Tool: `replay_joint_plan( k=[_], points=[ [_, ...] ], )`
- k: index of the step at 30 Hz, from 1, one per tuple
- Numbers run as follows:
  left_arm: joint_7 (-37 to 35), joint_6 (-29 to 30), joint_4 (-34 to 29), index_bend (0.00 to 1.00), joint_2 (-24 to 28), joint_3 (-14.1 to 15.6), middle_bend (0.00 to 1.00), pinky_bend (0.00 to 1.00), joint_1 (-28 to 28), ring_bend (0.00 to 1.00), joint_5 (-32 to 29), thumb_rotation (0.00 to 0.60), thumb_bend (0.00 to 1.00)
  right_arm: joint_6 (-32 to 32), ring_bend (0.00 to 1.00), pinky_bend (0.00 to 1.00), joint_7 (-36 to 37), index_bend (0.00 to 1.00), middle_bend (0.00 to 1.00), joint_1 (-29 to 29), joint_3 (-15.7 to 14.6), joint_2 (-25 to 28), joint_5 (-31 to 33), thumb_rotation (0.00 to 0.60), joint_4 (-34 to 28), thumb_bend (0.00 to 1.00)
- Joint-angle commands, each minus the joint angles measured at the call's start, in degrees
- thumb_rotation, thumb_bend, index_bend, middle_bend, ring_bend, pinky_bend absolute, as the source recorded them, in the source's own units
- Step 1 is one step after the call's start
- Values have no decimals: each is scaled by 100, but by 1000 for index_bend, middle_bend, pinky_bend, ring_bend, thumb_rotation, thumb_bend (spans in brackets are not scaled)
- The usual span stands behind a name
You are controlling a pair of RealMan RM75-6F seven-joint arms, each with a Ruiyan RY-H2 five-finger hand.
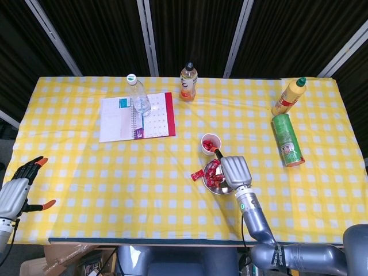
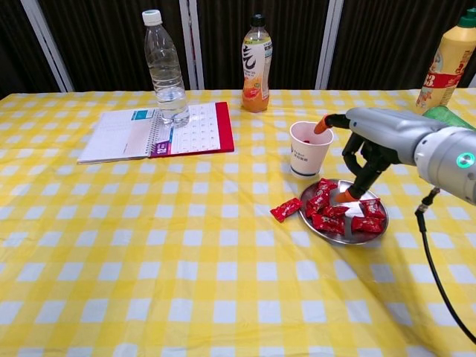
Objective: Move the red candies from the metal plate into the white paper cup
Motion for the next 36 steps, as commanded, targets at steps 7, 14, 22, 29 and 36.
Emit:
replay_joint_plan(
  k=[7,14,22,29,36],
  points=[
    [0,114,56,0,-39,19,0,0,38,0,114,600,39,170,899,1000,118,273,750,-450,-360,0,-149,600,76,173],
    [47,129,55,0,-57,27,0,0,42,0,131,600,39,47,900,1000,202,286,750,-617,-368,-90,-66,600,374,175],
    [108,108,42,0,-67,25,0,0,37,0,91,600,39,-117,900,1000,338,286,750,-662,-180,-263,-66,600,584,178],
    [131,76,9,0,-62,13,0,0,22,0,53,600,39,-290,900,1000,359,288,750,-650,-47,-466,0,600,899,206],
    [129,12,-8,0,-39,15,0,0,5,0,6,600,39,-406,900,1000,373,311,750,-659,64,-582,56,600,1187,323]
  ],
)
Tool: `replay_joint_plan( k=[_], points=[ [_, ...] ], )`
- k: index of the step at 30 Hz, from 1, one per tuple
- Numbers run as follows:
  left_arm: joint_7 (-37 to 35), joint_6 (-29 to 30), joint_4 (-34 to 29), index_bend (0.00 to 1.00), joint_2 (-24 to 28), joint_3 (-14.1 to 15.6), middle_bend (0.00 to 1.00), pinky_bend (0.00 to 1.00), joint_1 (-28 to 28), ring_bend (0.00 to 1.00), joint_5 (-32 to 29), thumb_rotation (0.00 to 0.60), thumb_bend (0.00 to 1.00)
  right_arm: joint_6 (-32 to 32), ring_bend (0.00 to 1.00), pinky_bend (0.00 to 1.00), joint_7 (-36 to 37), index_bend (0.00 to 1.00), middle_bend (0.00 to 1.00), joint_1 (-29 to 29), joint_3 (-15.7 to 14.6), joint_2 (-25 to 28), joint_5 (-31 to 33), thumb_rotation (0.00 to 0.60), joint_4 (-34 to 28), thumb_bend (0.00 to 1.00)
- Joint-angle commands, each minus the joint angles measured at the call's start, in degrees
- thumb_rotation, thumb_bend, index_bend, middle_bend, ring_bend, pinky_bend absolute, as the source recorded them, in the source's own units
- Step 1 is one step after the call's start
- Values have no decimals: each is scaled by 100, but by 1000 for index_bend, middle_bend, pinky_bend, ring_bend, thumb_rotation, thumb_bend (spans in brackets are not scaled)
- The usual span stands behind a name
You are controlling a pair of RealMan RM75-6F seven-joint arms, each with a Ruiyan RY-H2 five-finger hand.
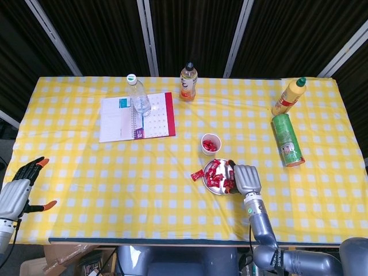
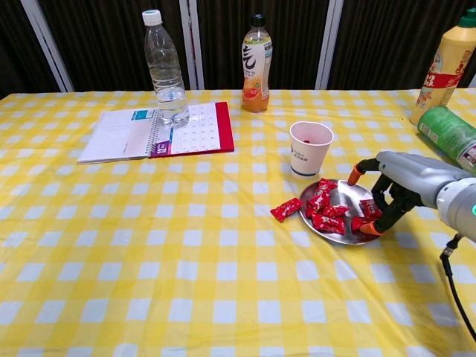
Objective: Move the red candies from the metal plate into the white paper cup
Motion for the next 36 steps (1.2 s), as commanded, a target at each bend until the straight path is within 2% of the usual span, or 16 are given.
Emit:
replay_joint_plan(
  k=[1,10,14,20,23,30,36],
  points=[
    [-14,-16,2,0,7,1,0,0,-4,0,-10,600,39,-44,900,1000,0,317,750,-6,48,-41,32,600,107,340],
    [-52,-37,19,0,19,14,0,0,-8,0,4,600,39,-186,899,1000,-27,328,750,-54,126,-45,184,600,315,359],
    [-35,-33,5,0,19,16,0,0,-8,0,10,600,39,-237,900,1000,-26,387,750,-84,135,-42,199,600,332,376],
    [-9,-21,-14,0,16,12,0,0,-6,0,8,600,39,-290,900,1000,39,561,750,-119,135,-101,114,600,393,564],
    [-16,-16,-12,0,14,12,0,0,-2,0,5,600,39,-303,900,1000,72,576,750,-139,134,-118,69,600,406,607],
    [-75,-14,27,0,18,20,0,0,6,0,19,600,39,-220,900,1000,160,584,750,-188,196,-53,-133,600,297,612],
    [-93,-3,23,0,20,19,0,0,5,0,41,600,39,-2,900,1000,212,584,750,-211,377,285,-443,600,-285,612]
  ],
)
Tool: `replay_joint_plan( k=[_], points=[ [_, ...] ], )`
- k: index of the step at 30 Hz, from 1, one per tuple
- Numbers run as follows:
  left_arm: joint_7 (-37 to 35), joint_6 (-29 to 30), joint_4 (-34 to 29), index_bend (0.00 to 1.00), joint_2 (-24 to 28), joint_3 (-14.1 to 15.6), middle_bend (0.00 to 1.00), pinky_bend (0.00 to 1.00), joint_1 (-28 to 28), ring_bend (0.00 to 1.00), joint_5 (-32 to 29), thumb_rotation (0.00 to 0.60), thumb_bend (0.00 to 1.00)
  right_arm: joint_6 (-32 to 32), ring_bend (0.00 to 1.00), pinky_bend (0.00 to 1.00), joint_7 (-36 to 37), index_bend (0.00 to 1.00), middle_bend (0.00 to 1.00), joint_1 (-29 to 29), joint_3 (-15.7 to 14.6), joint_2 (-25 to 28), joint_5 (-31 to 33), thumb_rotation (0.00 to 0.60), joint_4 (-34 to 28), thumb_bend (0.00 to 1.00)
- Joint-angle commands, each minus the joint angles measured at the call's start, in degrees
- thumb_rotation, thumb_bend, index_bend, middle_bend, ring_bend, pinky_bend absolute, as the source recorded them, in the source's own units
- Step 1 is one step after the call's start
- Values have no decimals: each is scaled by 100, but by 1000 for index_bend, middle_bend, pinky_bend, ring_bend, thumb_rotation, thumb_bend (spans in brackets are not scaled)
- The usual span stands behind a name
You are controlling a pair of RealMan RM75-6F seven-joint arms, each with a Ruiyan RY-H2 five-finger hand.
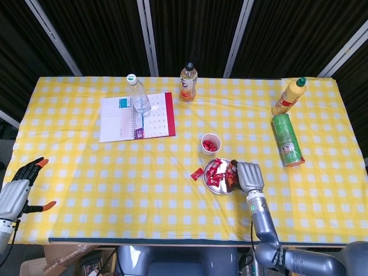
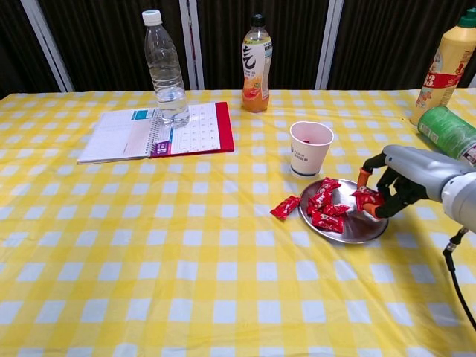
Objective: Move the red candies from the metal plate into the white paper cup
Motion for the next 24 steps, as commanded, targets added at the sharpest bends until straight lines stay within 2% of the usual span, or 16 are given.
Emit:
replay_joint_plan(
  k=[1,5,11,19,24],
  points=[
    [14,-4,-18,0,1,-1,0,0,-3,0,-2,600,39,159,899,1000,15,584,750,-7,129,253,-233,600,-385,612],
    [47,-18,-38,0,2,-2,0,0,-9,0,-18,600,39,281,900,1000,-60,584,750,54,347,575,-401,600,-882,611],
    [57,-49,-47,0,7,-4,0,0,-19,0,-49,600,39,220,900,1000,-246,584,750,312,754,751,-232,600,-1103,612],
    [63,-142,-89,0,21,-34,0,0,-59,0,-154,600,39,-193,900,1000,-562,584,750,968,1205,490,409,600,-612,612],
    [-16,-240,-79,0,52,-35,0,0,-79,0,-230,600,39,-451,900,1000,-648,583,750,1265,1259,242,750,600,-152,612]
  ],
)
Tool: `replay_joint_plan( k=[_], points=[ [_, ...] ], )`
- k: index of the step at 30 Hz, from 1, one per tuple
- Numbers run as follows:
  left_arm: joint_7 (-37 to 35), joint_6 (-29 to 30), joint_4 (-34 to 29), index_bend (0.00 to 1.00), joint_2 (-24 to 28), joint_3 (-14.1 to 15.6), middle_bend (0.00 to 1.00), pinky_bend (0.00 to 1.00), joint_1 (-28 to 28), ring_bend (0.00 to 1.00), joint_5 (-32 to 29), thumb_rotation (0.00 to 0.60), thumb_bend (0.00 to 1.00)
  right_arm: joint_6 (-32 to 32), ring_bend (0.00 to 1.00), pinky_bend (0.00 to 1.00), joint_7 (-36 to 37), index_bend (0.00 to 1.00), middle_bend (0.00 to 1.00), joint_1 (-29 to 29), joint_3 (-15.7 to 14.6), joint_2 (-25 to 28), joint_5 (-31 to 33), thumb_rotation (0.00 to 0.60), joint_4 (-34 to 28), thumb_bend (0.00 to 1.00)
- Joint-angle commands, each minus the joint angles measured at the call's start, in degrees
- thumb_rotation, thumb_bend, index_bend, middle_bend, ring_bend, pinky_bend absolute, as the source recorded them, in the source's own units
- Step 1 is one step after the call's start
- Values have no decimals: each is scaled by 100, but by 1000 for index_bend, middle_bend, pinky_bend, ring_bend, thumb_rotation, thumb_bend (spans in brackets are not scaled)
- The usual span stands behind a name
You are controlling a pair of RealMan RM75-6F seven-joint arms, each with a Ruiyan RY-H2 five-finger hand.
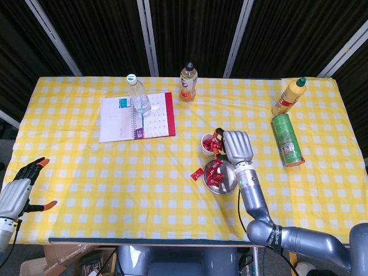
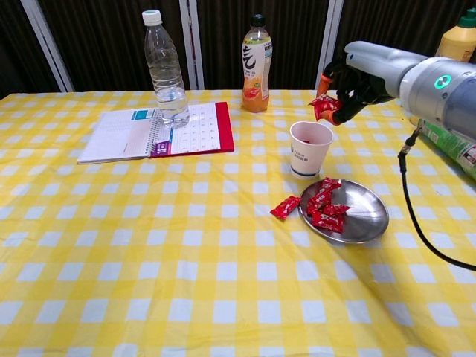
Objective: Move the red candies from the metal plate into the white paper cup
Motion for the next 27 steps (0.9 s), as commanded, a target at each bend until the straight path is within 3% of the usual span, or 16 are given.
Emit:
replay_joint_plan(
  k=[1,7,12,21,27],
  points=[
    [-42,-48,9,0,22,1,0,0,-13,0,-29,600,39,-212,900,1000,-75,576,750,192,39,-210,223,600,353,612],
    [-138,-130,-14,0,78,3,0,0,-36,0,-55,600,39,-472,900,1000,-17,503,750,397,-41,-531,489,600,1062,603],
    [-190,-155,-10,0,99,10,0,0,-38,0,-53,600,39,-562,900,1000,79,433,750,466,-76,-650,537,600,1362,515],
    [-216,-153,-10,0,110,13,0,0,-36,0,-41,600,39,-498,900,1000,137,286,750,526,-118,-706,481,600,1440,354],
    [-208,-140,-29,0,109,10,0,0,-31,0,-45,600,39,-318,899,1000,122,261,750,496,-161,-645,386,600,1270,317]
  ],
)
